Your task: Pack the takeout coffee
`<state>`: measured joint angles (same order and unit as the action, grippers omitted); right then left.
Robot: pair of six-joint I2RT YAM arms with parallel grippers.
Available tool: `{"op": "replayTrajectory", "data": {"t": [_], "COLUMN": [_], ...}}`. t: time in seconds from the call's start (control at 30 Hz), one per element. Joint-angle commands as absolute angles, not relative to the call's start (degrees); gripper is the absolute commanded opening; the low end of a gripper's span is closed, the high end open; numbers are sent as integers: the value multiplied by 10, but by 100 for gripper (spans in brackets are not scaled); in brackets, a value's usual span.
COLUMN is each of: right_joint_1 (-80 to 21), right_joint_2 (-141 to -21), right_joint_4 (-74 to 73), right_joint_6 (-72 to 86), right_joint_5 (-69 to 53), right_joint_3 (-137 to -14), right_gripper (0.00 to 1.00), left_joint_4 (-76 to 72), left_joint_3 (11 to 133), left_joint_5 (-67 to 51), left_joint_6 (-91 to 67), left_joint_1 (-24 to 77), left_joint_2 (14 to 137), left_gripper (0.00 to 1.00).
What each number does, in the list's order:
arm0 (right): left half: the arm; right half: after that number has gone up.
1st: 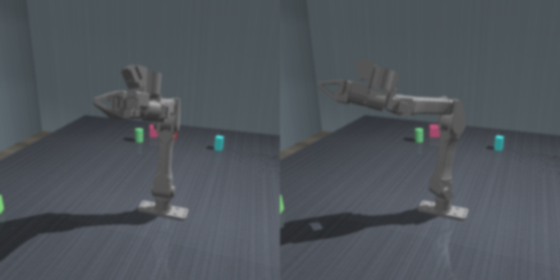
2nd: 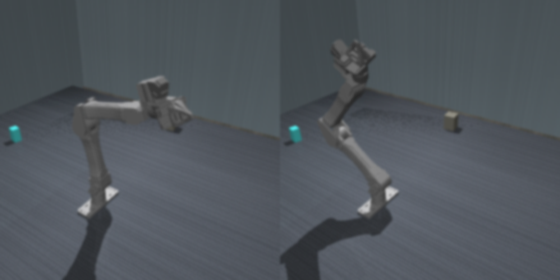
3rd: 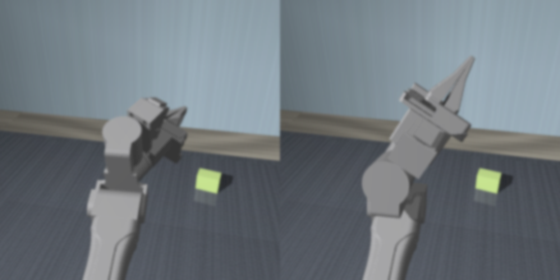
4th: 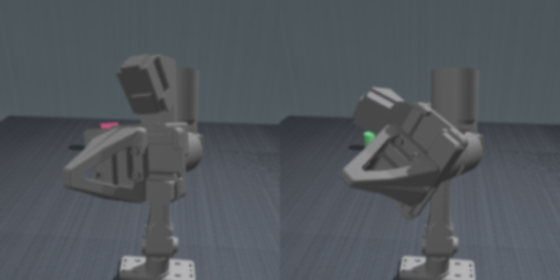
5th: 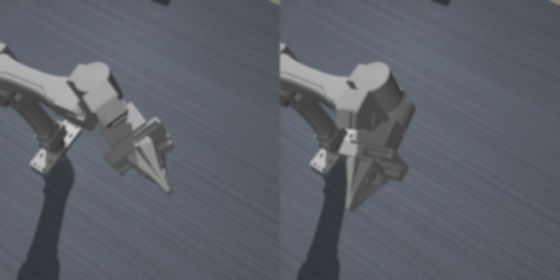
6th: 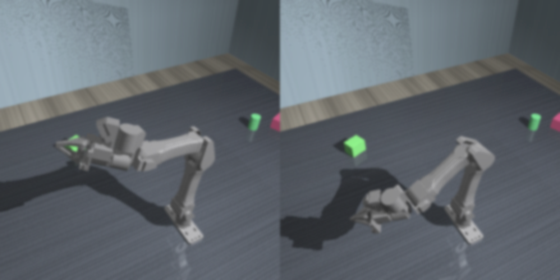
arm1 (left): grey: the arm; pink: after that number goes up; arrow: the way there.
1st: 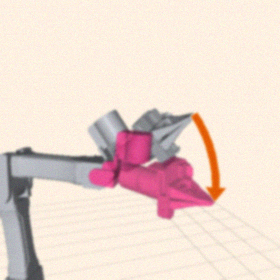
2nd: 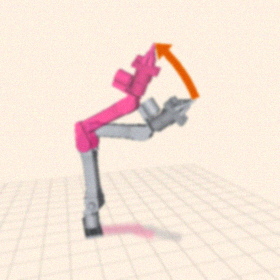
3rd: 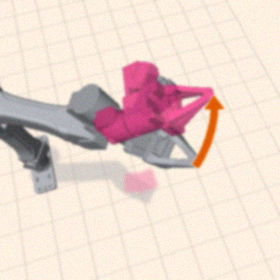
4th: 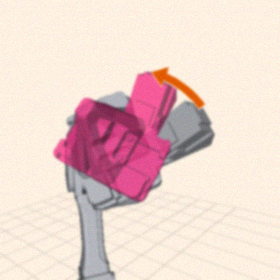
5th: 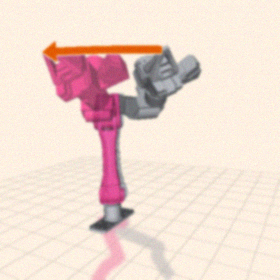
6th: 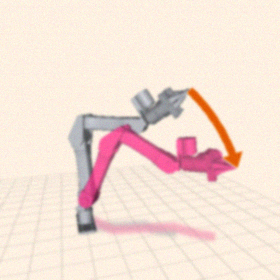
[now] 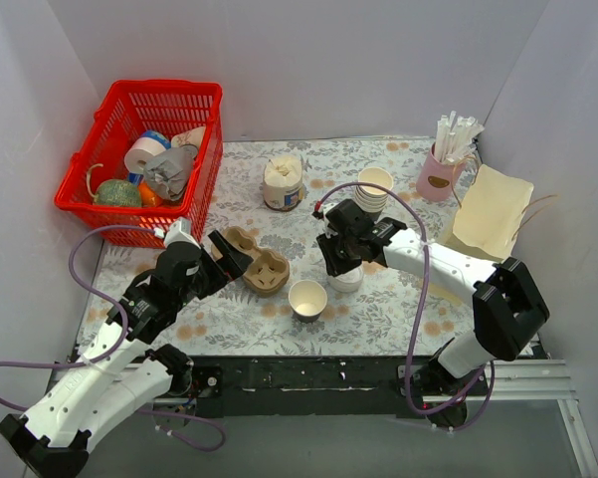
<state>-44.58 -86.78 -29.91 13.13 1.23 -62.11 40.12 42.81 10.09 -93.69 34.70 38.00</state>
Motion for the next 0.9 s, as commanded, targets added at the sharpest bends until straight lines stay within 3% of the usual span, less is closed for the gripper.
{"op": "replayTrajectory", "data": {"t": [0.0,0.5,0.87], "right_joint_1": [-446,-446,-446], "right_joint_2": [-878,-908,-899], "right_joint_4": [-294,-291,-293], "right_joint_6": [127,95,92], "right_joint_5": [4,4,6], "right_joint_3": [-643,-649,-650], "right_gripper": [36,30,18], "left_joint_4": [410,414,417], "left_joint_3": [439,434,432], "left_joint_5": [113,115,116], "left_joint_6": [-938,-937,-939], "left_joint_1": [348,349,348], "left_joint_2": [376,380,380], "left_gripper": [98,98,98]}}
